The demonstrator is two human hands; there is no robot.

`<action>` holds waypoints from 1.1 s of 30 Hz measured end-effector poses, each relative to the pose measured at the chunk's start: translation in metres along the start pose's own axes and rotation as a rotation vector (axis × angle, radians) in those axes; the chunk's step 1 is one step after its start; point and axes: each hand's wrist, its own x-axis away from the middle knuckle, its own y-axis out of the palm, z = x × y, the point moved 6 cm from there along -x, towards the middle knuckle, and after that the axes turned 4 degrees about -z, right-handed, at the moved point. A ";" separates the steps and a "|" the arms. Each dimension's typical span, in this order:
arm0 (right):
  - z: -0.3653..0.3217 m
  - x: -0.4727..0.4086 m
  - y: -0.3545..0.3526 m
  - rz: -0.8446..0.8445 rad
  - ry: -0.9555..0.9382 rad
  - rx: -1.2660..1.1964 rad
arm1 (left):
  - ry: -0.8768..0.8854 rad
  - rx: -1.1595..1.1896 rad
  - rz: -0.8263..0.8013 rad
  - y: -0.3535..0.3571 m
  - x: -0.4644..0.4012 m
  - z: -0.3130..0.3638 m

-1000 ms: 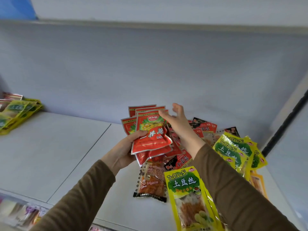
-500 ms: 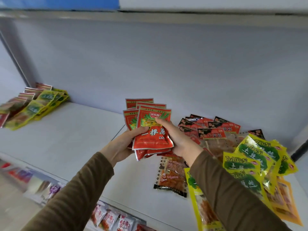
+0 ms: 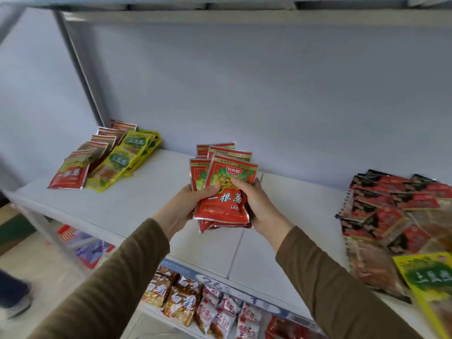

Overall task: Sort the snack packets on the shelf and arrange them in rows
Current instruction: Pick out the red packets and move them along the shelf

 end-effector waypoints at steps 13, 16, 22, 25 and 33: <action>0.025 -0.094 0.072 0.122 -0.050 0.010 | 0.063 -0.012 0.187 -0.111 -0.047 0.019; 0.030 -0.114 0.084 0.104 -0.035 0.011 | 0.065 -0.011 0.183 -0.129 -0.062 0.021; 0.040 -0.148 0.117 0.099 -0.033 -0.023 | 0.006 0.013 0.092 -0.166 -0.085 0.022; 0.045 -0.167 0.135 0.103 -0.052 -0.051 | 0.012 0.000 0.028 -0.188 -0.093 0.030; 0.056 -0.205 0.188 0.143 -0.146 -0.122 | -0.029 -0.093 -0.143 -0.248 -0.105 0.051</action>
